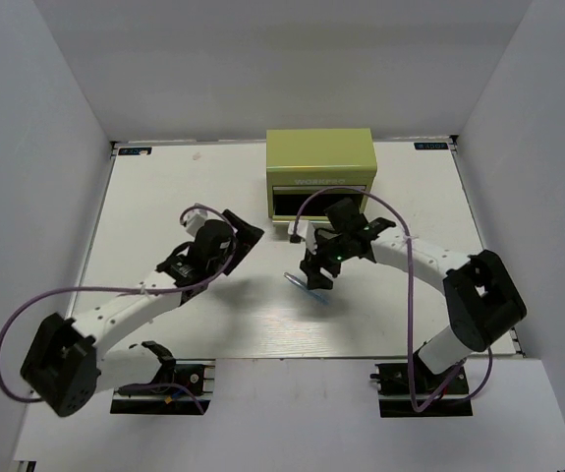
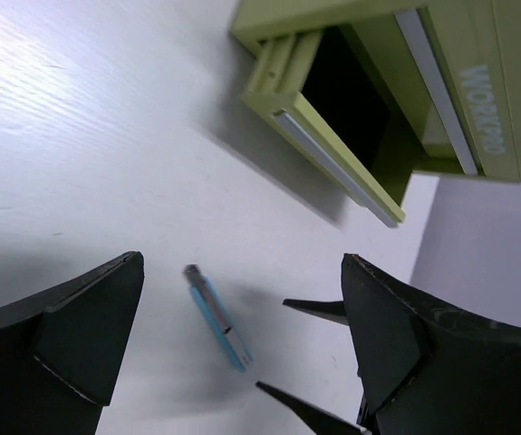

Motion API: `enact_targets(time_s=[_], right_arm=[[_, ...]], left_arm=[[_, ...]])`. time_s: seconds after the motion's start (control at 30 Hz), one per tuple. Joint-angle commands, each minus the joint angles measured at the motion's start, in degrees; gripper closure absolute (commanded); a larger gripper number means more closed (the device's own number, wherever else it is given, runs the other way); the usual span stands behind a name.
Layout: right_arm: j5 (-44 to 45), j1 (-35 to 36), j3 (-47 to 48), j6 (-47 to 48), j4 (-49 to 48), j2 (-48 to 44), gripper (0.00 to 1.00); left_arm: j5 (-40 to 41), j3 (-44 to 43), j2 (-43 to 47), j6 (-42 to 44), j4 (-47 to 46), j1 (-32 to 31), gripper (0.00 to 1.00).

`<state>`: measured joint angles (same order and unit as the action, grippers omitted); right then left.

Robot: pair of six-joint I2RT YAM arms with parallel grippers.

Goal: Sort the stationery into containers
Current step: Pick up the pen from the center of the board.

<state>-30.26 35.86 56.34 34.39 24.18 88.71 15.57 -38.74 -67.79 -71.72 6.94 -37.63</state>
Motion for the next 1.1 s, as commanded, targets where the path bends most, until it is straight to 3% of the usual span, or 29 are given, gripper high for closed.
enact_targets(time_s=[0.0,0.13,0.33,0.57,0.67,0.8,0.87,0.97,1.0,1.07], right_arm=[[9.51,2.89,-0.79,-7.58,-5.81,2.08,0.25],[18.36,5.80,-3.51,-11.18,-10.72,1.91,0.25],[22.52,8.53,-4.65,-12.59,-11.79,4.54,0.25],[25.86,11.25,-6.68,-13.39,-13.02,6.04,0.30],[25.61,11.69,-7.73,-13.65,-13.11,6.65,0.42],[22.36,11.61,-8.09,-13.65,-11.27,7.35,0.65],[18.23,11.52,-7.91,-13.13,-9.87,7.80,0.70],[14.88,11.43,-7.65,-12.07,-8.02,7.88,0.85],[14.53,11.52,-7.12,-11.02,-7.66,7.71,0.94],[14.35,11.08,-6.68,-9.44,-6.88,6.75,0.99]], left_arm=[[7.45,0.68,6.69,1.33,15.99,0.27,0.00],[9.91,4.02,13.90,-1.56,20.21,0.27,0.00],[11.67,7.36,21.81,-4.65,23.99,0.27,0.00],[11.67,7.98,22.53,-5.27,25.05,0.27,0.00],[11.67,7.98,22.53,-5.80,25.67,0.27,0.00],[11.67,7.98,22.53,-5.80,25.67,0.27,0.00],[11.67,7.98,22.53,-5.80,25.67,0.27,0.00],[11.67,7.98,22.00,-5.80,25.14,0.27,0.00],[11.67,7.98,22.00,-5.80,25.14,0.27,0.00],[11.15,7.98,22.00,-5.80,25.14,0.27,0.00]])
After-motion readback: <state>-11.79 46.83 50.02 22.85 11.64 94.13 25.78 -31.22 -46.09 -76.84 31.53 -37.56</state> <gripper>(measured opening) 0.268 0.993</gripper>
